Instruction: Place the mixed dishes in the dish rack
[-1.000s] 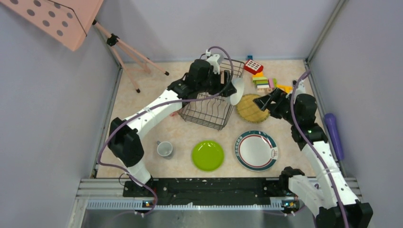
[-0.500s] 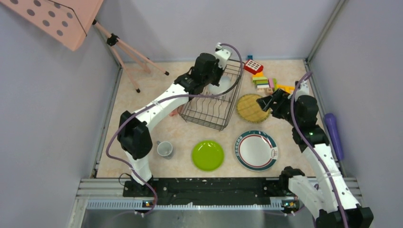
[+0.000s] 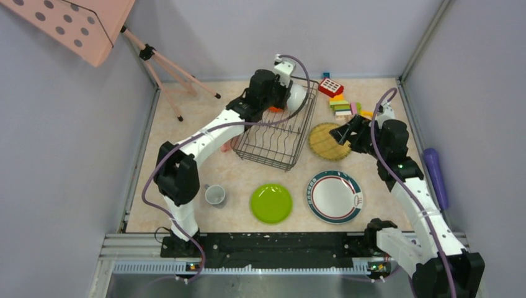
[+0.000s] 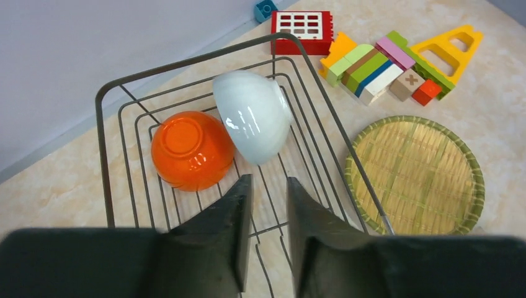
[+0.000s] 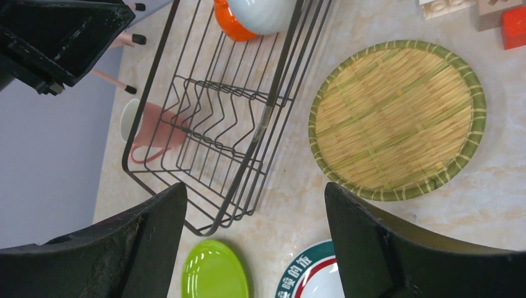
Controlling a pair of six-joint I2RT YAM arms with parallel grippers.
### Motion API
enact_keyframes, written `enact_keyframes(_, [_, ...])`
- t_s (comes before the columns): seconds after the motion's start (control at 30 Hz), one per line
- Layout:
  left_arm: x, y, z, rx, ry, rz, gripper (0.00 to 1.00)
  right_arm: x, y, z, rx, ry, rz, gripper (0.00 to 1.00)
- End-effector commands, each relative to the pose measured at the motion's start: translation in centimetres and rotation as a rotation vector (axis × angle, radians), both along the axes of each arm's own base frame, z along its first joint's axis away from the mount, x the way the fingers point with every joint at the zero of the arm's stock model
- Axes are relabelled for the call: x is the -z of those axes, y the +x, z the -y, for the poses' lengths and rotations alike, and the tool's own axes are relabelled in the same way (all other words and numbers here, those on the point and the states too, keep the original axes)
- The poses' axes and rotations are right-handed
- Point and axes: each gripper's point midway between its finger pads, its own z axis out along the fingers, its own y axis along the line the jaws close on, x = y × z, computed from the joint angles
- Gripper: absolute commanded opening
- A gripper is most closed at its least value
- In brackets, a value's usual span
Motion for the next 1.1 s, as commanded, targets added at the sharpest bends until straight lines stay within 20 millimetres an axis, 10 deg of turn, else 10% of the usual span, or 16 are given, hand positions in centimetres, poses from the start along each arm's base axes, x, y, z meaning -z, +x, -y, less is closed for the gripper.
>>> enact_keyframes(0.0, [-2.7,-1.7,0.0,0.047,-0.238,-0.123,0.43,-2.0,0.7,-1.3,-0.072,0.015,0.062,0.80])
enact_keyframes(0.57, [0.9,1.4,0.1,-0.001,-0.519,-0.413,0.74,-1.6,0.6,-1.3,-0.066,0.024,0.054,0.81])
enact_keyframes(0.67, [2.1,2.6,0.0,-0.084,-0.527,-0.470,0.95,-1.6,0.6,-1.3,-0.067,0.024,0.052,0.81])
enact_keyframes(1.07, [6.8,6.3,0.7,-0.285,-0.719,-0.570,0.99,-1.7,0.6,-1.2,-0.063,0.019,0.057,0.82])
